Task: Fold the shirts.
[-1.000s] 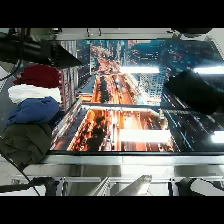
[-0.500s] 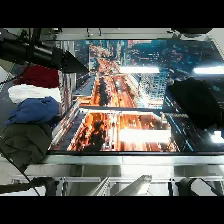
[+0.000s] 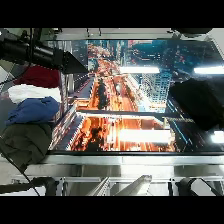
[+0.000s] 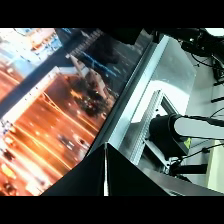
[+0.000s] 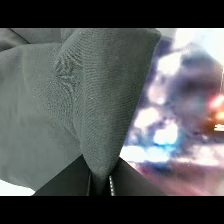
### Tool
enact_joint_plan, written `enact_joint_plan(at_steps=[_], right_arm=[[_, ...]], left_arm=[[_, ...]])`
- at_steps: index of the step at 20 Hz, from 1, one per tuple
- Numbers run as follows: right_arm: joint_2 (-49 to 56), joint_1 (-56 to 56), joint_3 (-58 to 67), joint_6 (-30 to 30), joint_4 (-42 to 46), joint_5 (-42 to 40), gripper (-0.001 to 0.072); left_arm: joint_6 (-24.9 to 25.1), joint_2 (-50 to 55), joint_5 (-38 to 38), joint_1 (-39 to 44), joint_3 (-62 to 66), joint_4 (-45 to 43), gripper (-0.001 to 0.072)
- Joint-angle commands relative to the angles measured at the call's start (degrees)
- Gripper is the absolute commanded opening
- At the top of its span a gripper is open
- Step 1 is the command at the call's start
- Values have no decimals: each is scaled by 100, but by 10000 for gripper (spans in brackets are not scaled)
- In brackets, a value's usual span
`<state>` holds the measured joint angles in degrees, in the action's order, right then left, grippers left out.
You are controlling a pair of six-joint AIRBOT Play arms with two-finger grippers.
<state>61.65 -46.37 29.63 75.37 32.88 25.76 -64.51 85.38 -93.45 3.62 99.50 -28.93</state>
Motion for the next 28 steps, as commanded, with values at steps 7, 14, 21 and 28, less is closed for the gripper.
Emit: enact_joint_plan(at_steps=[7,14,21,28], right_arm=[[-516,-861,-1040,1198,-48,-313,22],[-1163,-1222,-1207,352,-42,-74,522],[-1338,-1224,-1088,92,595,1596,653],[-1902,-1222,-256,962,3370,4070,651]], left_arm=[[-4,2,-2,4,0,-2,14],[-2,2,-22,4,0,-2,14],[-4,-2,-273,-33,4,4,15],[-267,-7,-308,-984,4,68,3]])
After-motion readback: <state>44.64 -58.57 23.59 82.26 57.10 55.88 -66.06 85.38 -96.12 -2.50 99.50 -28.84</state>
